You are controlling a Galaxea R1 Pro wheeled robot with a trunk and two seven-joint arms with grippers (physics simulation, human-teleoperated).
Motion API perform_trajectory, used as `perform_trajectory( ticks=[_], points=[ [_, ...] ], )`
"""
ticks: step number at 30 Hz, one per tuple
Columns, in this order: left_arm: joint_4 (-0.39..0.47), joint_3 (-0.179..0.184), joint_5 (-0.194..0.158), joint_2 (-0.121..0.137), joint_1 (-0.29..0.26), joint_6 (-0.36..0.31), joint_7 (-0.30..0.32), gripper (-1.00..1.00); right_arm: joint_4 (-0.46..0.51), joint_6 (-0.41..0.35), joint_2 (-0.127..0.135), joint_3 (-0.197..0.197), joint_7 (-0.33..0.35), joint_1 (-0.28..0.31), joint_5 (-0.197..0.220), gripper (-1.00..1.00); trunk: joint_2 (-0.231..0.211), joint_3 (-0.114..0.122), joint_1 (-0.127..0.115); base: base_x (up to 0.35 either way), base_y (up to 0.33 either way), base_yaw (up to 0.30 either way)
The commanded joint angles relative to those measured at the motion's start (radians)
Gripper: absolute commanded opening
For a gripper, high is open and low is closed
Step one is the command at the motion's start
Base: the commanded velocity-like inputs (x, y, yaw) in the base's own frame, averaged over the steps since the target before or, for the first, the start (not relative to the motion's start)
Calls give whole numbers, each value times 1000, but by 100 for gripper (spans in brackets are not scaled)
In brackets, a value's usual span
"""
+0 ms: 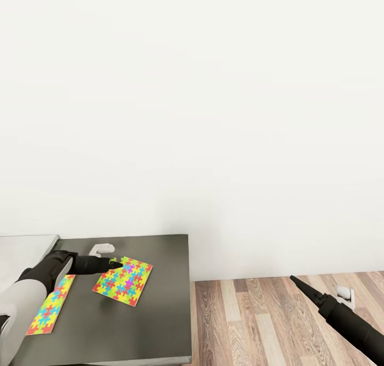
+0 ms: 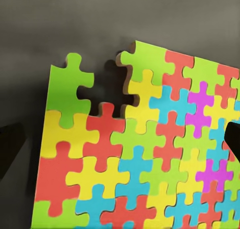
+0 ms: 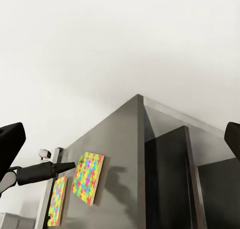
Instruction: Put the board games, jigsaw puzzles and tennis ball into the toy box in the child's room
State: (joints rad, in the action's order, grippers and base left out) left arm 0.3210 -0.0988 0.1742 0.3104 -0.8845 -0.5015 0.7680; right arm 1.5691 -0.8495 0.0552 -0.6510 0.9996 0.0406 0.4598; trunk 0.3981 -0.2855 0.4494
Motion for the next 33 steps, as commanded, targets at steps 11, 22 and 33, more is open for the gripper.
perform_trajectory(
  ticks=[11, 22, 33],
  points=[
    [1, -9, 10, 4, -1, -7, 1, 100, 0, -5, 0, -1, 2, 1, 3, 100, 2, -2, 1, 0, 0, 0],
    [1, -9, 10, 6, -1, -7, -6, 100, 0, -5, 0, -1, 2, 1, 3, 100, 2, -2, 1, 0, 0, 0],
    [1, -8, 11, 10, -1, -7, -8, 100, 0, -5, 0, -1, 2, 1, 5, 100, 2, -2, 1, 0, 0, 0]
  ],
)
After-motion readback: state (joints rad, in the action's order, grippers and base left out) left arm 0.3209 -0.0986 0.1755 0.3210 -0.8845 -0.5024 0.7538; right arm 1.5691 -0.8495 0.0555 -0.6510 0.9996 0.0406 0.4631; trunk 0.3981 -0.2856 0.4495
